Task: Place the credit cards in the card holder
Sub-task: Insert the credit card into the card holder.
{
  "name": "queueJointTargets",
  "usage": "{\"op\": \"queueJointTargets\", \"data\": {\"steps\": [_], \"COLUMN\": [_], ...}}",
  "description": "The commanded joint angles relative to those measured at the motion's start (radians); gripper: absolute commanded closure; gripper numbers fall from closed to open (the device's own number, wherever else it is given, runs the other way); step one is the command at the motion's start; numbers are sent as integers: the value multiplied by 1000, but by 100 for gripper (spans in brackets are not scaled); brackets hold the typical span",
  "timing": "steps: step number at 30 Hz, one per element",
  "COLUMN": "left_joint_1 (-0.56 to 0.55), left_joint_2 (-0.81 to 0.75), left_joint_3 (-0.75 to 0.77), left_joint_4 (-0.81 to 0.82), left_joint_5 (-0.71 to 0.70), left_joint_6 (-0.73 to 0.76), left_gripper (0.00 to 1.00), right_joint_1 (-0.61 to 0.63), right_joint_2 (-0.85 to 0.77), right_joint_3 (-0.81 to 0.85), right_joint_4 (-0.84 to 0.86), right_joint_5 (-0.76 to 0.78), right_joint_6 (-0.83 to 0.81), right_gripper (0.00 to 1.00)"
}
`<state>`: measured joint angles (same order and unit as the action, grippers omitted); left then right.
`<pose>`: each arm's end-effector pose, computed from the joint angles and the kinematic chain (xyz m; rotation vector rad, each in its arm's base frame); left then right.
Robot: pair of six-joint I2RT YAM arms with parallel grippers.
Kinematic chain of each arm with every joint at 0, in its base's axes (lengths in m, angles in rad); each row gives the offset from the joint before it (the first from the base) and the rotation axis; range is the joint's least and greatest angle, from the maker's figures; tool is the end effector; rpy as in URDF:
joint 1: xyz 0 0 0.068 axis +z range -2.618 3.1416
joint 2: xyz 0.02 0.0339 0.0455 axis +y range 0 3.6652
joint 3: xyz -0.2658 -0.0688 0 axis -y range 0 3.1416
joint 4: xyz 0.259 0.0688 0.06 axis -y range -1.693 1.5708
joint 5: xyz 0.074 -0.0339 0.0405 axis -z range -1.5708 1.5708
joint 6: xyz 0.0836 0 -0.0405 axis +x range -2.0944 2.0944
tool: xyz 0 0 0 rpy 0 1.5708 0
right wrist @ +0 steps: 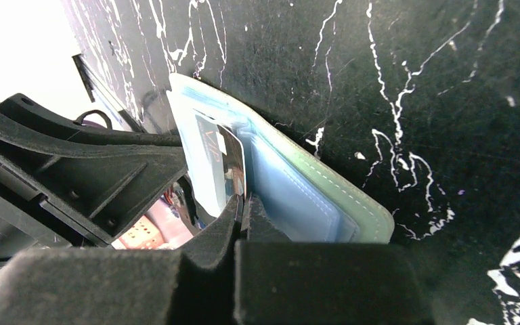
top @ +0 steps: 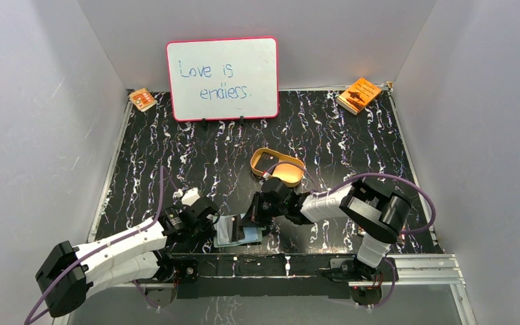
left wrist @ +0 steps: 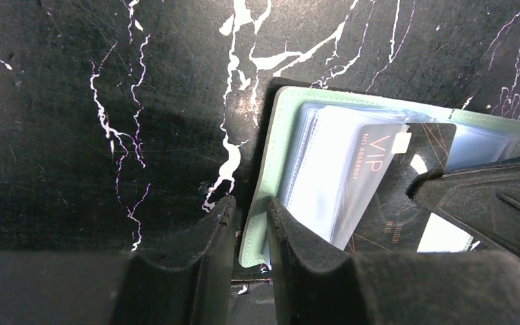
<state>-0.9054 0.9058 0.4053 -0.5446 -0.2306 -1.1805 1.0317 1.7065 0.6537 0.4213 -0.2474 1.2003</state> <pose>0.1323 -0.1377 0.1166 -0.4443 2.6084 -0.4605 0.1680 0.3207 0.0900 0.0558 2.6229 1.3367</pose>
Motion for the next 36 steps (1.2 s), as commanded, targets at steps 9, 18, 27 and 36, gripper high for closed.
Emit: {"op": "queueJointTargets", "data": {"steps": [9, 18, 27, 36], "left_joint_1": [-4, -3, -3, -3], "left_joint_2": [-53, -71, -75, -77], "left_joint_3": [-64, -69, -69, -71], "left_joint_4": [-10, -20, -30, -32], "left_joint_5": [62, 62, 57, 51], "left_joint_6": [-49, -63, -64, -68], "left_gripper": [80, 80, 81, 81], "right_joint_1": [41, 46, 51, 51], "right_joint_2": [-31, -40, -61, -79], "right_joint_3": [5, 36, 31, 26], "right_joint_4": [-113, -214, -246, -245], "right_joint_5": [124, 184, 215, 227], "right_joint_6": [-1, -42, -51, -54], "right_gripper": [100, 100, 100, 100]}}
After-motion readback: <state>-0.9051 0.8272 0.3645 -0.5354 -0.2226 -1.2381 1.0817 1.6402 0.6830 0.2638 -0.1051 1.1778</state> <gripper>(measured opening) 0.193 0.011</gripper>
